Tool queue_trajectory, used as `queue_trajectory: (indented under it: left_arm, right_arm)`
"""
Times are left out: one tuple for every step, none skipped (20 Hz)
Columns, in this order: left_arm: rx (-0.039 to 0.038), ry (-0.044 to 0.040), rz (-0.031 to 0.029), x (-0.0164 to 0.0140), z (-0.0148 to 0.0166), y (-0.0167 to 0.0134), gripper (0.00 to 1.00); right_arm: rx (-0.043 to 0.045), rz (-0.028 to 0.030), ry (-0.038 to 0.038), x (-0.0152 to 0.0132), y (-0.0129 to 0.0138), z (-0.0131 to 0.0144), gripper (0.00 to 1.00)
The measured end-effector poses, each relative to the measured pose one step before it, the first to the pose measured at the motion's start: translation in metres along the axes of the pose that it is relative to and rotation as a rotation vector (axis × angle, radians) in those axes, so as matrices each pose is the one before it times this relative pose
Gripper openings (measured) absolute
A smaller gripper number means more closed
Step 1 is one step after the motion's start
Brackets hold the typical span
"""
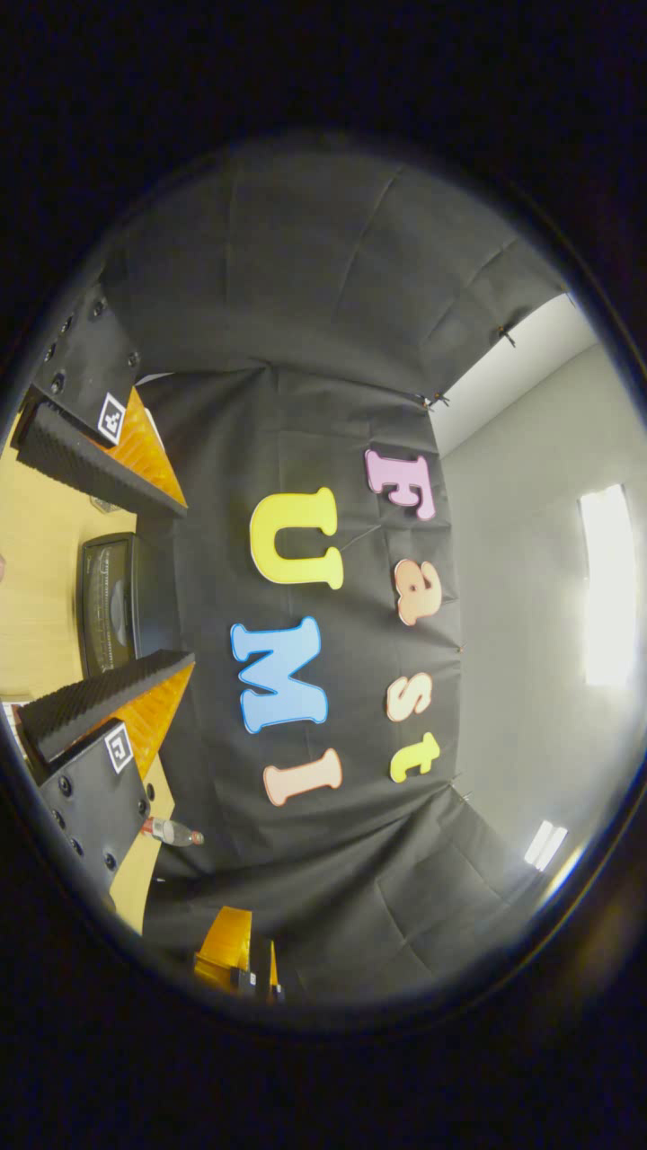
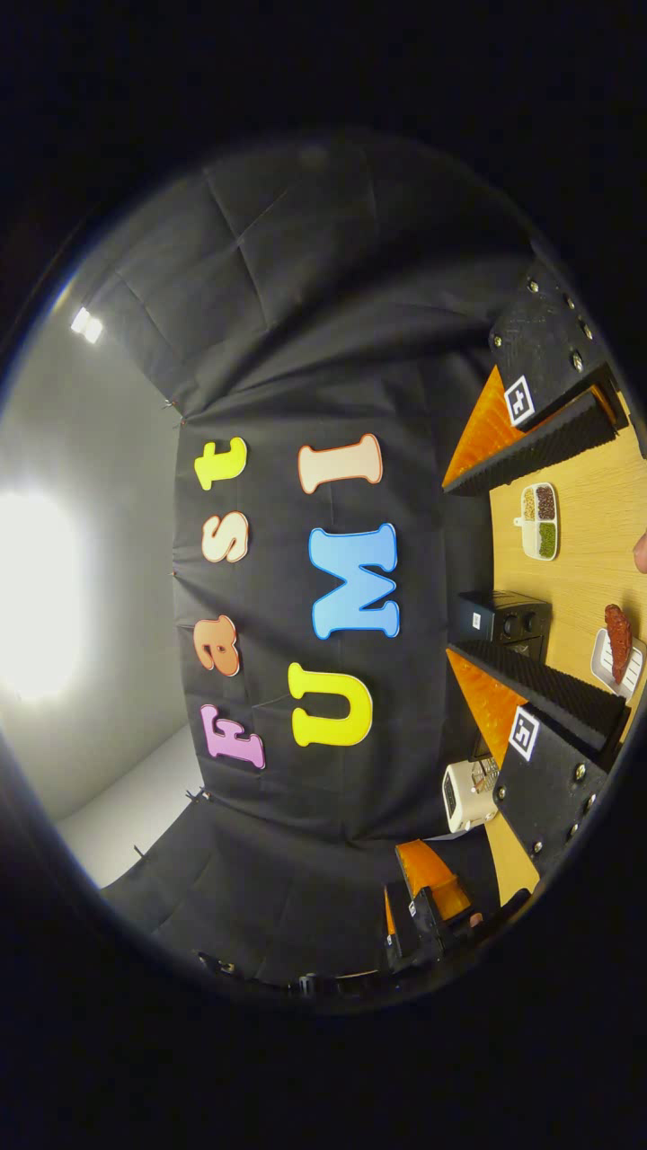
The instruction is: Open the electric oven with the left hand, put the food in, and close the electric oven.
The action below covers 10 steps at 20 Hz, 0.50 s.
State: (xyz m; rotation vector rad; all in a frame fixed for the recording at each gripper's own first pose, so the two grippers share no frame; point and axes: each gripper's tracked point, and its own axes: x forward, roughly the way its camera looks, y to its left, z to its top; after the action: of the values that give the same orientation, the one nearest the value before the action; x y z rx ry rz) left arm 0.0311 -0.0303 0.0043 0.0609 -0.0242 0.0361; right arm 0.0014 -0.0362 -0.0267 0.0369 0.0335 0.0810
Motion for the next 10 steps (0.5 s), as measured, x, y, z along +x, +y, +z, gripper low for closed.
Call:
queue_trajectory:
  left_arm:
    - [-0.01034,0.00139,-0.00269,0.00968,-0.00123,-0.00192,0.96]
    - [-0.01134,0.00112,-0.00331,0.01053,-0.00387,-0.00038,1.00]
    - [-0.01236,-0.00167,-0.00836,0.00992,-0.00251,-0.00089,0.99]
    - [-0.00991,0.00097,-0.00648,0.00957,-0.00447,-0.00067,0.98]
    - [-0.00953,0.00578,-0.00860,0.01127,-0.00713,-0.00040,0.97]
    - [-0.00623,0.00688,-0.00643,0.01144,-0.00666,0.00039,0.97]
    - [-0.00322,0.00360,-0.00595,0.01262,-0.00613,0.00125,1.00]
    - [0.00139,0.00121,-0.00458,0.01240,-0.00690,0.00186,1.00]
    - [0.00257,0.00761,-0.00503,0.01321,-0.00778,0.00121,1.00]
    - [-0.00112,0.01116,-0.00867,0.01179,-0.00971,0.00008,0.97]
  right_arm:
    - [0.00279,-0.00378,-0.00316,0.00078,-0.00188,0.00197,0.97]
    - [-0.00187,-0.00622,-0.00333,0.00229,-0.00218,0.00009,0.97]
    - [-0.00334,-0.01031,-0.00197,0.00343,-0.00155,-0.00189,0.97]
    - [0.00045,-0.01224,0.00438,0.00342,-0.00035,-0.00127,0.97]
    - [0.00516,-0.01257,0.01038,0.00264,0.00040,-0.00181,0.97]
    - [0.01105,-0.01056,0.00662,0.00231,0.00107,0.00044,0.97]
    - [0.01064,-0.00263,-0.00387,0.00240,0.00426,0.00213,0.97]
    - [0.00150,-0.00475,-0.00883,0.00323,0.00309,0.00292,0.97]
    - [-0.00646,-0.01270,-0.00141,0.00426,0.00050,-0.00119,0.97]
    - [-0.00605,-0.01191,0.00634,0.00393,0.00125,-0.00107,0.97]
